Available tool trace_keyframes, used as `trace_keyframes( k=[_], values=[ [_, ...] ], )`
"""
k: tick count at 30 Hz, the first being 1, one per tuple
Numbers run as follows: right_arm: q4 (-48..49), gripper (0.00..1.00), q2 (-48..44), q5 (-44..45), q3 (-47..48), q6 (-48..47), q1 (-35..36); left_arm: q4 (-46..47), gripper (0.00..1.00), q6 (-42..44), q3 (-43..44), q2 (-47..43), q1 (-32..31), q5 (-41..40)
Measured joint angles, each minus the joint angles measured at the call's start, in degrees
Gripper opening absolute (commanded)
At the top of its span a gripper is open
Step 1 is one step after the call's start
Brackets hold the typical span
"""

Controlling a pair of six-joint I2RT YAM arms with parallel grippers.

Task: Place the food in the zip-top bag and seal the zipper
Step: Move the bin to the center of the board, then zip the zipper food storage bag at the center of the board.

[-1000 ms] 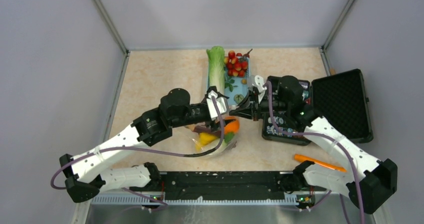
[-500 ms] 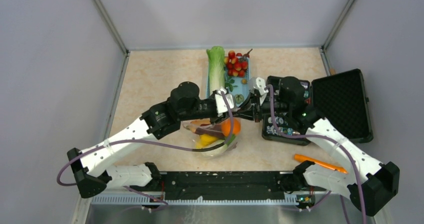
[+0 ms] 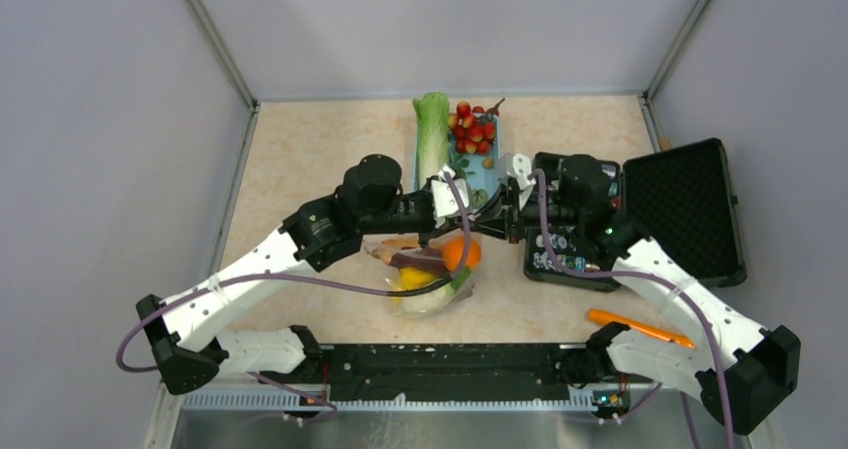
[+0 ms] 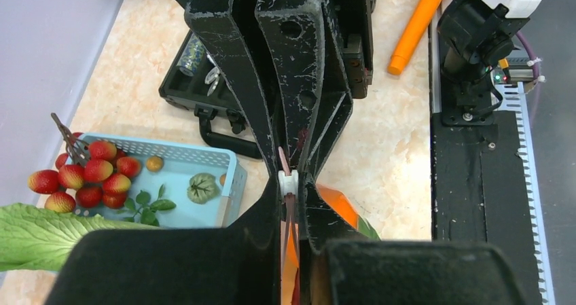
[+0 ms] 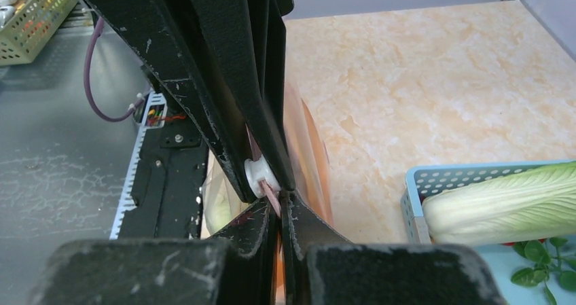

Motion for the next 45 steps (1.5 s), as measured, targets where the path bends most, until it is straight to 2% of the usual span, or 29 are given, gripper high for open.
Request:
trace_keyframes(
  k=[18, 23, 25, 28, 34, 37, 45],
  values=[
    [6.62, 0.00, -2.14, 2.43, -4.15, 4.52, 0.98, -5.05, 0.00, 0.04, 0.22, -1.55, -0.20, -5.70],
    [6.78, 0.31, -2.14, 2.12, -4.15, 4.66, 1.05, -5.60, 0.00, 0.04, 0.22, -1.68, -0.07, -5.55],
    [6.49, 0.34, -2.14, 1.79, -4.04, 4.39, 1.07, -6.05, 0.00, 0.04, 0.22, -1.66, 0.04, -5.53],
    [5.53, 0.19, -2.12, 1.57, -3.54, 3.10, 1.07, -6.91, 0.00, 0.04, 0.22, -1.66, 0.09, -5.31],
    [3.91, 0.15, -2.10, 1.14, -1.64, 1.46, 1.07, -7.37, 0.00, 0.02, 0.22, -1.66, 0.20, -4.66],
    [3.67, 0.00, -1.92, 0.96, -1.53, 1.29, 1.07, -7.61, 0.00, 0.02, 0.22, -1.66, 0.20, -4.63],
    [3.89, 0.00, -1.40, 1.66, -1.33, 1.38, 1.25, -8.09, 0.00, 0.04, 0.22, -1.66, 0.20, -4.70]
  ],
)
